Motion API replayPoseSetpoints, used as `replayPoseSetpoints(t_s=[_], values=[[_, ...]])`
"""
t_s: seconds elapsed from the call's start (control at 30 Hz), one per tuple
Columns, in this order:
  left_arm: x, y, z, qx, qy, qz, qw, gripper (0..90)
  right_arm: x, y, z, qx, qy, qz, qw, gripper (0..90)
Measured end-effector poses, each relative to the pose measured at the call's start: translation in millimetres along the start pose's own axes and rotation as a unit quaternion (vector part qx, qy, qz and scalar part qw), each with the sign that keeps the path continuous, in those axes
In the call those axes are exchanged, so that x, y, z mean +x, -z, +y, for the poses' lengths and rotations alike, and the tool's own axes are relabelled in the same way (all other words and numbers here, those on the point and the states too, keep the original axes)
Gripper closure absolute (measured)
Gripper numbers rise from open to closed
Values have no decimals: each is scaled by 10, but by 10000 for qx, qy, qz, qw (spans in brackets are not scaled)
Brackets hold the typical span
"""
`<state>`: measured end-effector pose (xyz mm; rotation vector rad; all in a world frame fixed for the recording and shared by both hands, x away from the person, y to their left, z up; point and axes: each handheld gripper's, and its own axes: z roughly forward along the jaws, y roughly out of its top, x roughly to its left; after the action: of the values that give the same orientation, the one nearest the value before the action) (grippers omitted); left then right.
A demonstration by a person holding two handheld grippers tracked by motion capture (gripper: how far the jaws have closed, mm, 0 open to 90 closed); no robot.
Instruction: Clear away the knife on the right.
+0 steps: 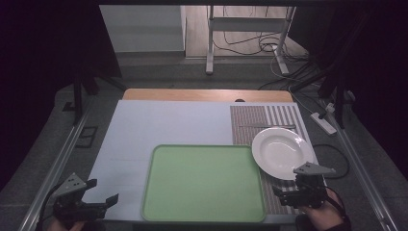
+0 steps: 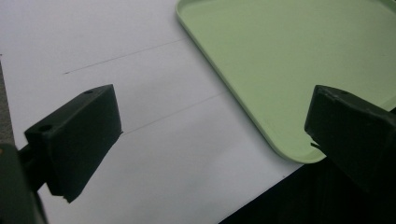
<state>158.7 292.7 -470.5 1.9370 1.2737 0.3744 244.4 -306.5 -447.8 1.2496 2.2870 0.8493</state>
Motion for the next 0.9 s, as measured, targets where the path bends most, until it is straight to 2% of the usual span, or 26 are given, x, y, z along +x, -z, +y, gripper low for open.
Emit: replayPoseSetpoints(t_s=[0.2, 0.47, 0.77, 0.9], values=[[-1, -1, 1, 2, -4, 2, 10000, 36, 15, 8, 40, -228, 11, 170, 9996, 6], [0, -1, 0, 2, 5, 2, 10000, 36, -7, -15, 96, -348, 40, 163, 9993, 6], [5, -3, 1, 0, 31, -7, 10000, 36, -37, -63, 147, -361, 61, 188, 9992, 6], [5, -4, 1, 5, 37, -6, 10000, 36, -33, -61, 196, -442, 186, 148, 9987, 6]])
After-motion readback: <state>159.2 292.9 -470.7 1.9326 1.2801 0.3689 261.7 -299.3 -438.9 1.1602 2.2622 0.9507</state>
